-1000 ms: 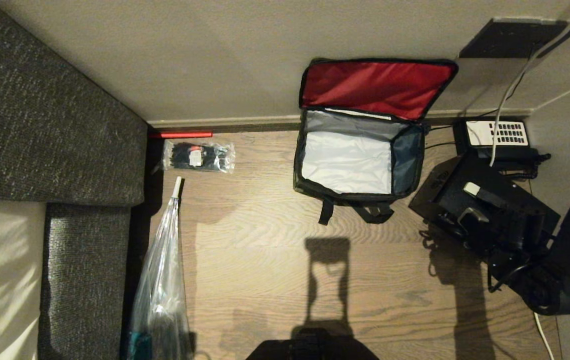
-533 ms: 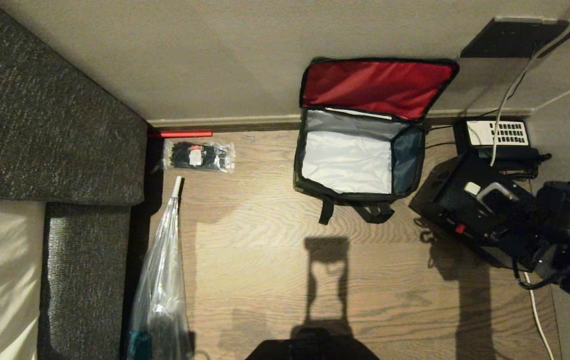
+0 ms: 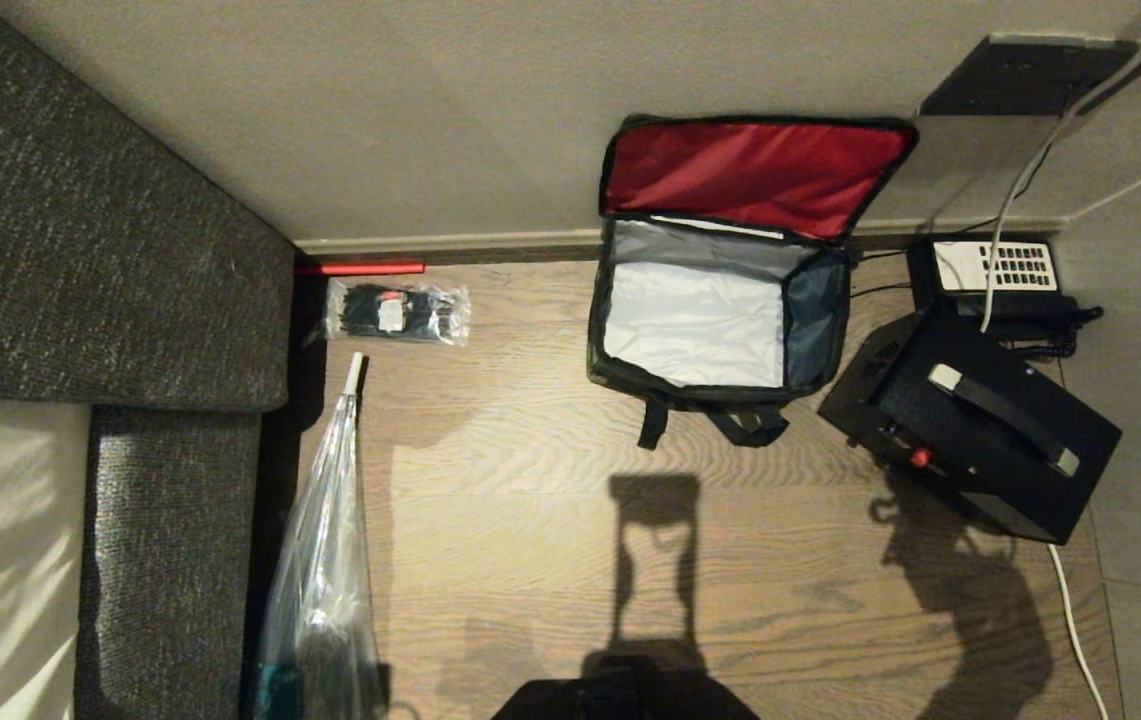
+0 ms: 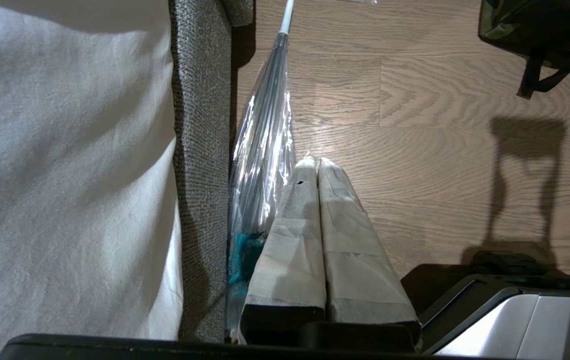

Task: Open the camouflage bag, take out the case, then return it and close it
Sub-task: Grip the handle again

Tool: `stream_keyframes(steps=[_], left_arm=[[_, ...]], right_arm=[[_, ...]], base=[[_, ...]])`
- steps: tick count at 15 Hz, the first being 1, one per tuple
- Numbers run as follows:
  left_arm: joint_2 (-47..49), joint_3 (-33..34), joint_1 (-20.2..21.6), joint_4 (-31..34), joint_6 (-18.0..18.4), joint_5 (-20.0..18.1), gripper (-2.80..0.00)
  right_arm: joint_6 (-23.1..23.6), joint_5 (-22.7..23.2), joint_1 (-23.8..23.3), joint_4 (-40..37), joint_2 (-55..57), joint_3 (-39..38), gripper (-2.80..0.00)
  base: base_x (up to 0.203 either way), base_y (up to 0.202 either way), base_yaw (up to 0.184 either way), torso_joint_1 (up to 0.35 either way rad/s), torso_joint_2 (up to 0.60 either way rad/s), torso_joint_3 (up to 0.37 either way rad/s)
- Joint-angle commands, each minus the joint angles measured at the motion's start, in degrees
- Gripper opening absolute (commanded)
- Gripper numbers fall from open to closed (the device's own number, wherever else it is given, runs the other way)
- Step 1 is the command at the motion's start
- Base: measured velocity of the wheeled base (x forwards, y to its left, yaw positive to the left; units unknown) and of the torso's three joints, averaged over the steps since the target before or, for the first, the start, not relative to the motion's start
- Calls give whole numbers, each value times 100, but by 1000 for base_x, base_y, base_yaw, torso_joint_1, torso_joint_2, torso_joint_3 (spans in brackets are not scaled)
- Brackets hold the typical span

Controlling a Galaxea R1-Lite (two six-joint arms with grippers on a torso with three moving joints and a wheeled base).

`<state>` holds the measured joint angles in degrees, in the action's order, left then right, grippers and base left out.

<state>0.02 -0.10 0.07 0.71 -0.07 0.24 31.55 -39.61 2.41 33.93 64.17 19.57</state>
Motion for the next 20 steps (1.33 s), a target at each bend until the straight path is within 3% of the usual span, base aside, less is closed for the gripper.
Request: stream_keyframes(steps=[1, 4, 6, 7, 10, 12, 14, 20], left_arm=[[-2, 1, 1, 0, -2, 2, -280], [-2, 1, 1, 0, -2, 2, -280], [-2, 1, 1, 0, -2, 2, -280], [-2, 1, 1, 0, 3, 2, -280], [-2, 1, 1, -9, -11, 2, -280], [-2, 1, 1, -9, -2, 2, -280], [-2, 1, 1, -9, -11, 2, -280], [-2, 1, 1, -6, -11, 2, -280]], right_arm=[[-486, -34, 72, -789, -1681, -125, -280], [-1190, 184, 141, -2871, -3101, -66, -280], [-2539, 1263, 141, -3952, -3845, 19, -280], [-2884, 1858, 118, -4153, -4419, -167, -280], [-3158, 3049, -68, -4083, -6200, -1106, -280], [-3300, 3712, -172, -3930, -6542, -1664, -280], [-3459, 3871, -211, -3207, -6597, -2008, -280], [-3481, 3873, -215, -3147, -6602, -2036, -280]], base=[[0, 0, 0, 0, 0, 0], [0, 0, 0, 0, 0, 0], [0, 0, 0, 0, 0, 0], [0, 0, 0, 0, 0, 0], [0, 0, 0, 0, 0, 0], [0, 0, 0, 0, 0, 0], [0, 0, 0, 0, 0, 0], [0, 0, 0, 0, 0, 0]])
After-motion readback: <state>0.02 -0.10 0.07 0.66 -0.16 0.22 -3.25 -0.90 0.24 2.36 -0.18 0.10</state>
